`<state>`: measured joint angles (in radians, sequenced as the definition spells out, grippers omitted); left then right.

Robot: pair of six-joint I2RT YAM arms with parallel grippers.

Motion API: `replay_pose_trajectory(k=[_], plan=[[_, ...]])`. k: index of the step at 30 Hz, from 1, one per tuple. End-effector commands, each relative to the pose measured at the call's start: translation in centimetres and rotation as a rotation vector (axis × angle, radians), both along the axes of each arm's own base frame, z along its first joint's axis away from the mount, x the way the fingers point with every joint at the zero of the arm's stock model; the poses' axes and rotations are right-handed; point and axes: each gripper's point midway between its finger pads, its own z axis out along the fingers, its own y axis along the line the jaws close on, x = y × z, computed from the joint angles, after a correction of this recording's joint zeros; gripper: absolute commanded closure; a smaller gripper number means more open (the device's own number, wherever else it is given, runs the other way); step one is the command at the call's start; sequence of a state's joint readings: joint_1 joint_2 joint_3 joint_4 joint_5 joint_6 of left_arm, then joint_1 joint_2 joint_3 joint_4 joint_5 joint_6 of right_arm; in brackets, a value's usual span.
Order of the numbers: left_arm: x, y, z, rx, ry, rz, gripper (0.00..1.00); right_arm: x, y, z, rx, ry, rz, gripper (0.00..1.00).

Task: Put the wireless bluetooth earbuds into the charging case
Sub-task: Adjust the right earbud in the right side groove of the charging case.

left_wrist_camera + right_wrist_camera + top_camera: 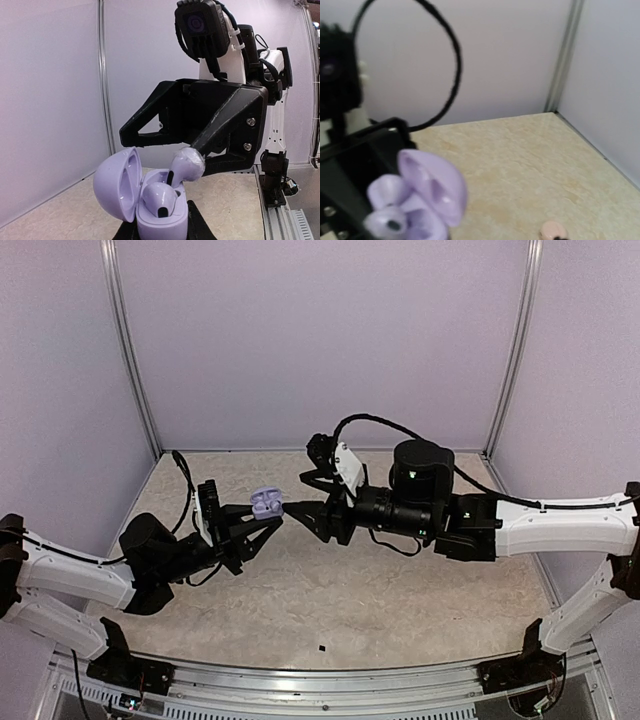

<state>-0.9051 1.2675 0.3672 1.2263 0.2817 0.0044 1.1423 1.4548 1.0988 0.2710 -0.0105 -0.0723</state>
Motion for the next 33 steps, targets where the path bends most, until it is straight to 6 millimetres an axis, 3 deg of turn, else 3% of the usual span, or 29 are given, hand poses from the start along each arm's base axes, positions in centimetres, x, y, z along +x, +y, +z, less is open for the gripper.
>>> replay_pose_trajectory(k=[1,9,20,33], plan=[[-0.4,0.1,0.8,-0.017,-0.021,-0.005,0.97,-1.8,-0.2,1.1,0.034,-0.006,0.094,0.37],[-0.5,-0.1,0.7,-0.016,-0.019,-0.019,0.97,-2.2,1.0,1.2,0.031,-0.009,0.100,0.24],[-1.0,-0.3,0.7,-0.007,-0.035,-0.035,0.97,-1.2,1.5,1.3,0.036,0.004,0.056,0.26],[-1.1,-0.3,0.7,-0.007,-0.039,-0.037,0.97,-0.1,0.5,1.1,0.029,0.015,0.007,0.28]])
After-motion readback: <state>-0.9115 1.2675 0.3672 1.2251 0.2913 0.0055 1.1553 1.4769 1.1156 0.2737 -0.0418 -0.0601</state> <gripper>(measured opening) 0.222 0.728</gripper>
